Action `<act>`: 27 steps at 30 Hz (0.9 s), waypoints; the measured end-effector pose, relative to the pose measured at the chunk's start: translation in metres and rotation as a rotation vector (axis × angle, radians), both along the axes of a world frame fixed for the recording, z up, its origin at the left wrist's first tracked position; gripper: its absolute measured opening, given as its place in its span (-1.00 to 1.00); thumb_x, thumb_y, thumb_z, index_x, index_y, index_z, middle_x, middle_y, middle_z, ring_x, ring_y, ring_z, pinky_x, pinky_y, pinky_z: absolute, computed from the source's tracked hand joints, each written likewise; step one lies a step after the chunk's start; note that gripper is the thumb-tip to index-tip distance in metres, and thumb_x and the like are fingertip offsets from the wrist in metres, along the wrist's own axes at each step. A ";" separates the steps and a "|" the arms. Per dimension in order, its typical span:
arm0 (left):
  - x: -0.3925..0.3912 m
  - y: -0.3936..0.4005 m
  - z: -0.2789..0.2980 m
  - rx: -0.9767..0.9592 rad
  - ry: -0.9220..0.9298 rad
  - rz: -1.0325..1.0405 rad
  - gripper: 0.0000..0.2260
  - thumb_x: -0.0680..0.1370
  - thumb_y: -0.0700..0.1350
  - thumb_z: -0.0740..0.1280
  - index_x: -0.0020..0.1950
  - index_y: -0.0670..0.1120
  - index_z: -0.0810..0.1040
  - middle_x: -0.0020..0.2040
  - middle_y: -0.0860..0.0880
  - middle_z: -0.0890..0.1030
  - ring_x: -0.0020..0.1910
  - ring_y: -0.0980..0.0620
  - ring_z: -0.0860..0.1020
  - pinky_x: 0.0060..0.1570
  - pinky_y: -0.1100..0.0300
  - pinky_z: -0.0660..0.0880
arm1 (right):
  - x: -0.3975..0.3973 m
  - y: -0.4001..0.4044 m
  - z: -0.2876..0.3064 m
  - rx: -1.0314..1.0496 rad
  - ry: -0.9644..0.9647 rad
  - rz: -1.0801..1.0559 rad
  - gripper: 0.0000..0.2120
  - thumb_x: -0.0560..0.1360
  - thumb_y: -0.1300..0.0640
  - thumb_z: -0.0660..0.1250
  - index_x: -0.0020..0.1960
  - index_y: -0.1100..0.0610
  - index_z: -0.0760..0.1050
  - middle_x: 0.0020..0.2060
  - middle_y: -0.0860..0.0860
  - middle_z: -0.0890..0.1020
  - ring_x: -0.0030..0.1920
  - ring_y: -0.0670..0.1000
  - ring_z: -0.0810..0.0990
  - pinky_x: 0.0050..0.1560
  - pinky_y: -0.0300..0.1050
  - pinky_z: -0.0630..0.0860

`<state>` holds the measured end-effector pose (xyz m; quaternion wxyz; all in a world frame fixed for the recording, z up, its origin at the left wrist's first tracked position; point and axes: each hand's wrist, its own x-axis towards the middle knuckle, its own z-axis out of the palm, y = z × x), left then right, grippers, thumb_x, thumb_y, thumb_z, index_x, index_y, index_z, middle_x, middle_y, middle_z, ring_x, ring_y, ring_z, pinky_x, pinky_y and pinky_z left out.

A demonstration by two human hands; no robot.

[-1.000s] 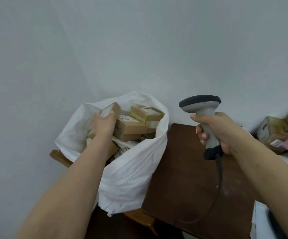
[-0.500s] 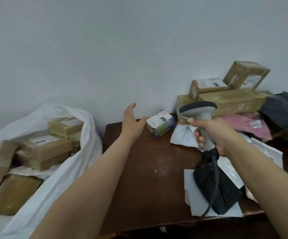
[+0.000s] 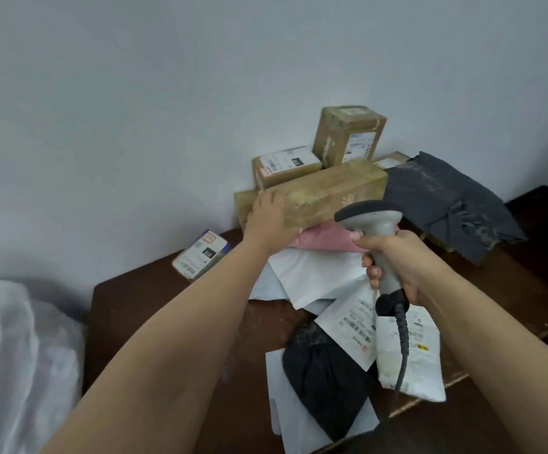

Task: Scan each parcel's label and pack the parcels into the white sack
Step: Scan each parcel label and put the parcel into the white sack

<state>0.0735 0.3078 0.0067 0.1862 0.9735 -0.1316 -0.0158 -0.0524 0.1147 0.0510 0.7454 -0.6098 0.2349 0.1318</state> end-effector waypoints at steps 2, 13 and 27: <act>0.015 -0.012 -0.003 0.126 -0.020 -0.032 -0.22 0.43 0.07 0.45 0.53 -0.11 0.16 0.51 -0.20 0.17 0.51 -0.21 0.11 0.41 -0.19 0.22 | 0.006 -0.009 -0.007 0.007 0.012 -0.002 -0.87 0.54 0.18 0.40 -0.08 0.20 0.46 -0.50 0.07 0.41 -0.61 -0.05 0.30 -0.51 -0.21 0.29; 0.042 -0.021 -0.027 0.432 -0.036 0.011 0.01 0.37 0.00 0.55 0.58 -0.01 -0.08 0.55 -0.25 0.06 0.51 -0.30 0.08 0.40 -0.23 0.25 | 0.025 -0.024 -0.025 0.039 0.041 0.002 -0.82 0.53 0.18 0.41 -0.15 0.24 0.44 -0.53 0.07 0.43 -0.63 -0.05 0.31 -0.53 -0.22 0.31; 0.012 0.004 -0.022 0.089 -0.146 -0.116 -0.16 0.28 0.02 0.57 0.43 -0.12 0.22 0.33 -0.22 0.28 0.37 -0.33 0.29 0.23 -0.22 0.45 | 0.016 -0.003 -0.004 0.014 -0.070 -0.042 -0.82 0.53 0.20 0.40 -0.19 0.21 0.44 -0.52 0.08 0.42 -0.62 -0.05 0.32 -0.53 -0.23 0.30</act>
